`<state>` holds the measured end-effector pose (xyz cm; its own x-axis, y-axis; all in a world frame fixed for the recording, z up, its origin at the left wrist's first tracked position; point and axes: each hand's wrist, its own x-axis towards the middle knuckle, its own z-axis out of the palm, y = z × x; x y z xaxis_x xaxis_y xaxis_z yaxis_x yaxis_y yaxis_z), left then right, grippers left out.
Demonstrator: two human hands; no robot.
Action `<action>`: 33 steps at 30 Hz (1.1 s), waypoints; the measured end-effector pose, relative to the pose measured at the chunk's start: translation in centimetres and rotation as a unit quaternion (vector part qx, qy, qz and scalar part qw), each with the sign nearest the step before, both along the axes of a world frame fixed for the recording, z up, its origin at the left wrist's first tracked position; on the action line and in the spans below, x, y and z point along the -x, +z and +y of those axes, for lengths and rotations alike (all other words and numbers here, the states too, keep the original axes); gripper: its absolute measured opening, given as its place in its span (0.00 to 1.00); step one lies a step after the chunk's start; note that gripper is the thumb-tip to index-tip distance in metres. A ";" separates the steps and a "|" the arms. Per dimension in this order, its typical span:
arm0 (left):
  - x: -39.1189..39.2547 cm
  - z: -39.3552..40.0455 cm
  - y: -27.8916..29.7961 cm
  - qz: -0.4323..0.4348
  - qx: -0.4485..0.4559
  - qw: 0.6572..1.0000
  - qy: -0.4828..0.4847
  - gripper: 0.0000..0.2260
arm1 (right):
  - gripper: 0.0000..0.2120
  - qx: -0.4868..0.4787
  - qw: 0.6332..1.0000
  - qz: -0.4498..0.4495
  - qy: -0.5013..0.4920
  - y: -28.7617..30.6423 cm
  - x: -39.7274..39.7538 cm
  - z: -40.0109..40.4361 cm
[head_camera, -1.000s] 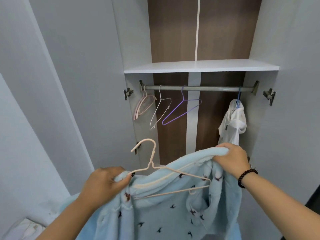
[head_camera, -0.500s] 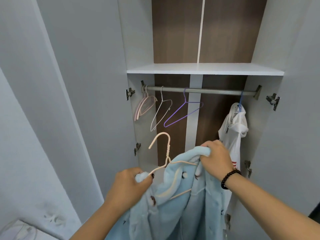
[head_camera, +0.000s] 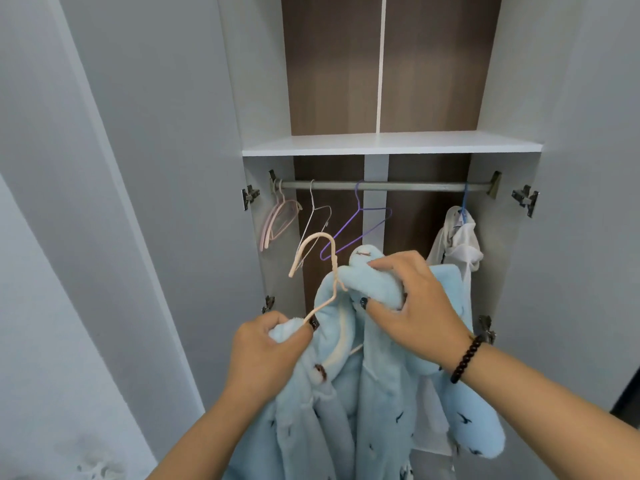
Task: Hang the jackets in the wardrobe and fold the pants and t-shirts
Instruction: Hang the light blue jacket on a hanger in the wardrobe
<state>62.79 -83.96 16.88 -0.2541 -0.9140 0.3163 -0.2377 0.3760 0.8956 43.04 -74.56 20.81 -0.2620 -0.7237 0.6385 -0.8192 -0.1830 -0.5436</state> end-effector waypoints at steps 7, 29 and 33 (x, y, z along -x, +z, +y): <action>-2.9 -1.2 2.3 0.003 0.027 0.999 -0.027 0.12 | 0.37 -0.076 0.970 0.225 -0.056 1.6 2.9 0.8; 7.5 -5.0 1.9 -0.069 0.152 0.986 -0.020 0.11 | 0.10 -0.108 0.966 0.197 -0.130 -2.1 2.9 -1.8; 12.7 -5.7 1.2 -0.046 0.150 0.987 -0.033 0.10 | 0.10 -0.130 0.964 0.156 -0.171 -2.1 6.4 -1.7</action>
